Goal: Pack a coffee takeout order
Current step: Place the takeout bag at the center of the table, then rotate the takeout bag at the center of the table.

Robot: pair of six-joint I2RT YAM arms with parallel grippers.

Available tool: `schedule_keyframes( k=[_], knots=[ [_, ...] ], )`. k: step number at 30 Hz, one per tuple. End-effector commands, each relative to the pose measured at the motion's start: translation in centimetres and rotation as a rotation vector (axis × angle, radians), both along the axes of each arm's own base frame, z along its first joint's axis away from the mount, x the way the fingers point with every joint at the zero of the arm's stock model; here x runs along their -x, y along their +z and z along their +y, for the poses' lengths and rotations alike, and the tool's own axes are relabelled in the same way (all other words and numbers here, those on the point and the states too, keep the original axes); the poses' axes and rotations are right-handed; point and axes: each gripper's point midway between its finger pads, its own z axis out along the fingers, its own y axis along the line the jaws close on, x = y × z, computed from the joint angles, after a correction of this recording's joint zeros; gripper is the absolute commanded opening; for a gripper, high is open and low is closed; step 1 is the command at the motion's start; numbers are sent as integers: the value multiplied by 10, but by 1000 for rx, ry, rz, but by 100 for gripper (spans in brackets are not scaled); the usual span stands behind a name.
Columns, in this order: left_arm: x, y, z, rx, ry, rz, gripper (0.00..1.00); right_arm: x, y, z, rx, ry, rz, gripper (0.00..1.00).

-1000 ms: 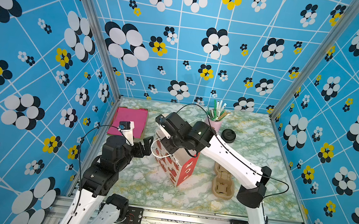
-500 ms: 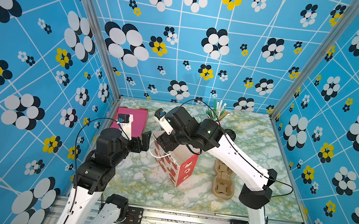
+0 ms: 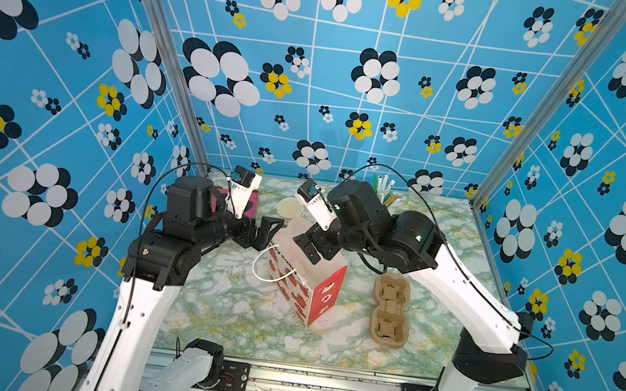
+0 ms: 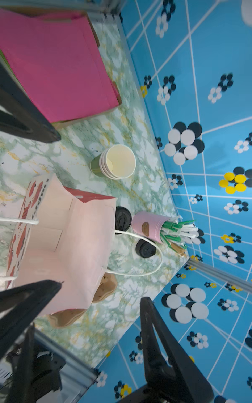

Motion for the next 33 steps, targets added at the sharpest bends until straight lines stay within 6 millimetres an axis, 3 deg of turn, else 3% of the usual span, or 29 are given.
schedule_keyframes(
  k=[1,5,9,13,15,25,33],
  knots=[
    [9,-37,-18,-46,-145,196,99,-13,9,-33,-47,-90,-39,99],
    [-12,-70,-11,-221,-102,283,99,-17,-2,-74,-76,-182,-35,99],
    [-34,-89,-9,-320,-71,319,93,-17,-19,-104,-104,-264,3,99],
    [-51,-100,-11,-366,-53,335,84,-17,-35,-114,-111,-301,41,99],
    [-59,-104,-11,-378,-43,337,78,-16,-55,-115,-78,-305,77,99],
    [-83,-118,-4,-424,15,340,26,-18,-88,-120,-59,-344,166,99],
    [-88,-122,9,-412,82,368,8,-21,-116,-147,-59,-456,258,99]
  ],
)
